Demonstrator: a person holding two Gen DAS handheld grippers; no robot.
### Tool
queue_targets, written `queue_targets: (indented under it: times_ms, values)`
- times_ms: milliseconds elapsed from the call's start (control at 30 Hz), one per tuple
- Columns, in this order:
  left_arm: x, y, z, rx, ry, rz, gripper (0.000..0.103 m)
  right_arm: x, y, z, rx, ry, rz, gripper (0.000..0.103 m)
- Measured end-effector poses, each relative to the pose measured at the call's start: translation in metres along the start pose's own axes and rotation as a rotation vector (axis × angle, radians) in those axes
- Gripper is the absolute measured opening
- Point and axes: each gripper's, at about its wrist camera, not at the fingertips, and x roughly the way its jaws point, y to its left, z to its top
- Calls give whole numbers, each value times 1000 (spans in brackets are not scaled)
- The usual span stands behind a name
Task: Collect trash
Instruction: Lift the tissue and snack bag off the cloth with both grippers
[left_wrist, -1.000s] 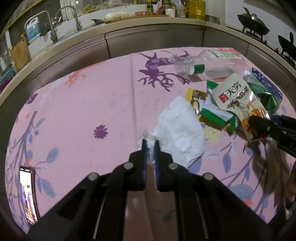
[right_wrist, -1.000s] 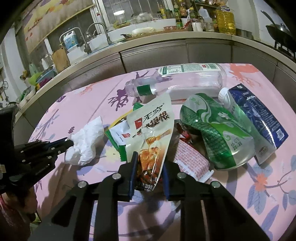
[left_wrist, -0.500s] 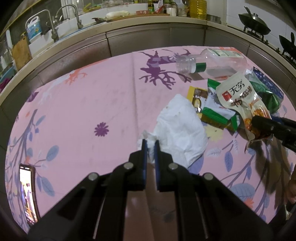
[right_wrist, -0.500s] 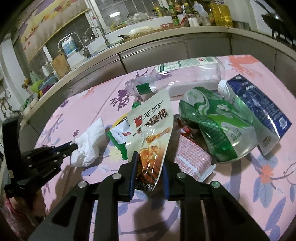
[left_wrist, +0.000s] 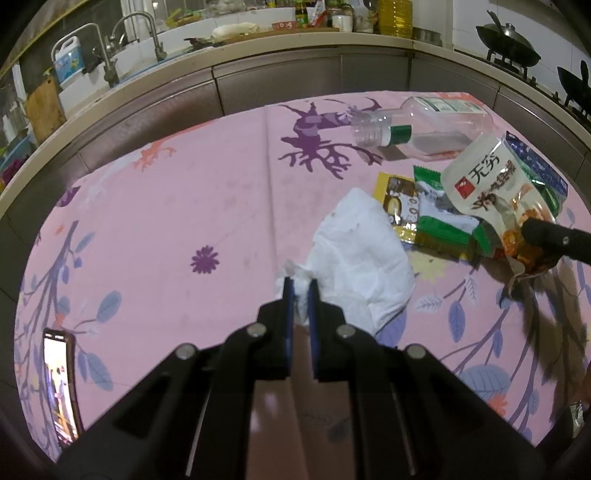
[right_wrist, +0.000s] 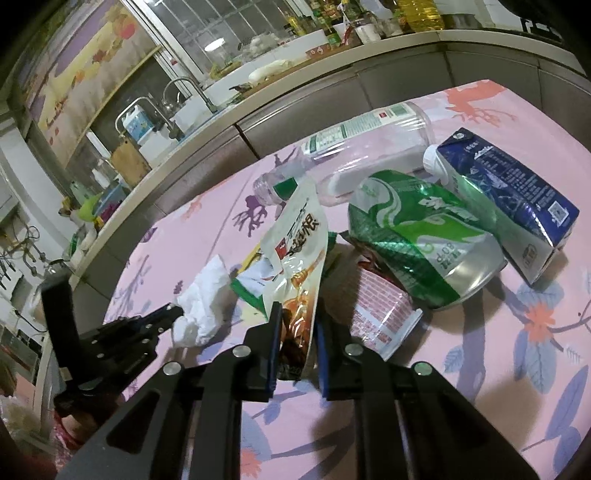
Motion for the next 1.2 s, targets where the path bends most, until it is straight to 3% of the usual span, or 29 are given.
queue_targets:
  times_ms: [567, 667, 800, 933, 1200]
  values:
    - [0, -1, 1, -5, 12, 1, 8, -22, 9, 6, 11, -48, 68, 14]
    - [1, -1, 0, -9, 17, 4, 15, -22, 9, 6, 13, -47, 69, 14]
    - [-2, 0, 0, -19, 9, -8, 37, -22, 9, 6, 9, -49, 65, 14]
    - [-9, 5, 1, -61, -6, -95, 52, -24, 8, 1, 16, -46, 64, 14]
    - [-17, 3, 7, -113, -12, -264, 56, -28, 8, -5, 13, -56, 65, 14]
